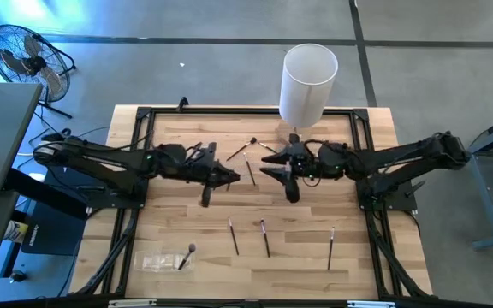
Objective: Put items in baskets/containers
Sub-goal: Put the black eyeshadow brush into the transparent organizer
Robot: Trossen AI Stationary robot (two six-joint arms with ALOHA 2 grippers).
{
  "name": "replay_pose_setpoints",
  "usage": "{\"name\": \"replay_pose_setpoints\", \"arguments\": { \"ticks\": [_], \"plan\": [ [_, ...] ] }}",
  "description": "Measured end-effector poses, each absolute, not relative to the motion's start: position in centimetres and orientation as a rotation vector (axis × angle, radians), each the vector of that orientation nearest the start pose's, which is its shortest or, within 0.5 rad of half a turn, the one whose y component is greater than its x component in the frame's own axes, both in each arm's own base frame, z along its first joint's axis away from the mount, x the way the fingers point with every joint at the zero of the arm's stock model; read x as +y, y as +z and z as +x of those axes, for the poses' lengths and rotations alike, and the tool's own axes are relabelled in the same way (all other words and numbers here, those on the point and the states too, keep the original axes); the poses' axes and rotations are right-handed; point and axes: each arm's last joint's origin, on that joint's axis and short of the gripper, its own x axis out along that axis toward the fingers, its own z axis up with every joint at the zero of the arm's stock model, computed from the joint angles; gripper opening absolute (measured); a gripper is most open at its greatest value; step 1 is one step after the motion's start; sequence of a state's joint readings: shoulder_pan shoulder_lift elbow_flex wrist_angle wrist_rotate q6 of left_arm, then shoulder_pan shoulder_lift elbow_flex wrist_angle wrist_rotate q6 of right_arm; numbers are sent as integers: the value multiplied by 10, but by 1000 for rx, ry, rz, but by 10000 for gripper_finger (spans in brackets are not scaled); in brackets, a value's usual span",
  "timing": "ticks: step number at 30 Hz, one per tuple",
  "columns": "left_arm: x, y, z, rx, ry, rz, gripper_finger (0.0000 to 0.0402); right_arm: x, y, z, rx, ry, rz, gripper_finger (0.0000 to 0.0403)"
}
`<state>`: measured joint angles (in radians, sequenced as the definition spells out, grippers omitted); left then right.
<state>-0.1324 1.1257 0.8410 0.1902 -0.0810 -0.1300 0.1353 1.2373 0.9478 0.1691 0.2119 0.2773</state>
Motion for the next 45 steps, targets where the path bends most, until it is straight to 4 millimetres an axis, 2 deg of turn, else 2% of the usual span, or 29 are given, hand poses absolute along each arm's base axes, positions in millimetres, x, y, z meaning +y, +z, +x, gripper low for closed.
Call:
{"name": "replay_pose_setpoints", "arguments": {
  "ticks": [5, 9, 13, 18, 23, 32, 37, 45],
  "plan": [
    [-48, 317, 215, 51, -58, -64, 13, 49, 305, 269, 333, -196, 343, 122],
    [-60, 306, 189, 39, -147, -46, 13, 65, 281, 264, 515, -273, 388, 69],
    [-70, 296, 166, 19, -264, -51, 13, 80, 264, 265, 622, -256, 374, 9],
    [-83, 279, 143, 29, -434, -48, 13, 98, 246, 278, 635, -217, 336, 18],
    [-89, 260, 122, 36, -535, -44, 13, 117, 228, 295, 603, -169, 369, 4],
    [-97, 226, 104, -30, -581, -72, 13, 136, 190, 305, 733, -174, 610, 2],
    [-103, 211, 101, -43, -538, -93, 13, 137, 188, 303, 740, -200, 639, 1],
    [-122, 203, 104, -19, -504, -94, 13, 133, 185, 301, 787, -233, 656, 1]
  ]
}}
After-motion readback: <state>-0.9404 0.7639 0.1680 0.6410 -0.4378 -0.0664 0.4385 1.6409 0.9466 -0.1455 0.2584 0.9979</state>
